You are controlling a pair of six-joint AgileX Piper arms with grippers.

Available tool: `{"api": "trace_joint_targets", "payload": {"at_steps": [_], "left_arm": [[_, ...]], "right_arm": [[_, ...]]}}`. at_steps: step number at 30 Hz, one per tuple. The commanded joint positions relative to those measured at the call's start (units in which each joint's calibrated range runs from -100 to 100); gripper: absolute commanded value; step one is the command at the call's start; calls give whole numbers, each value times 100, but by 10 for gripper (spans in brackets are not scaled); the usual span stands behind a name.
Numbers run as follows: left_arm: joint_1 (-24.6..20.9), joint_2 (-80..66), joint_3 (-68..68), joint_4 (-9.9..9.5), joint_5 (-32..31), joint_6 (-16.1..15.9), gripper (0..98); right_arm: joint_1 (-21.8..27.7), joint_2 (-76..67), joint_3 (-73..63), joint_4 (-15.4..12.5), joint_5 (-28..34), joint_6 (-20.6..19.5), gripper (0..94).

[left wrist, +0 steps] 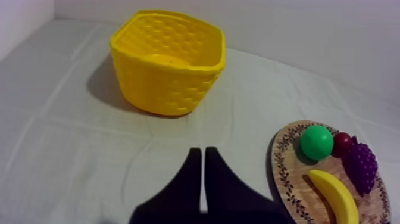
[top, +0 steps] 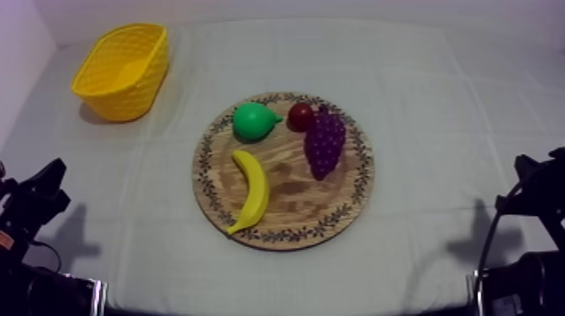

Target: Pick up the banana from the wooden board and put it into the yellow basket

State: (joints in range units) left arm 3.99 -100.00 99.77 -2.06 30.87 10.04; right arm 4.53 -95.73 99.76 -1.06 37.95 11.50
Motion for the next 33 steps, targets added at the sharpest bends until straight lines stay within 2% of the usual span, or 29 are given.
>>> {"api": "trace_joint_targets", "payload": {"at_steps": [1, 25, 33], "left_arm": [[2, 0, 1, -1, 187, -113, 1], [0, 0, 1, -1, 182, 32, 1], [70, 727, -357, 101, -177, -83, 1]], "right_arm": [[-1, -2, 2, 1, 4, 1, 3], [-1, -2, 2, 1, 4, 1, 3], [-1, -2, 2, 1, 4, 1, 3]]}}
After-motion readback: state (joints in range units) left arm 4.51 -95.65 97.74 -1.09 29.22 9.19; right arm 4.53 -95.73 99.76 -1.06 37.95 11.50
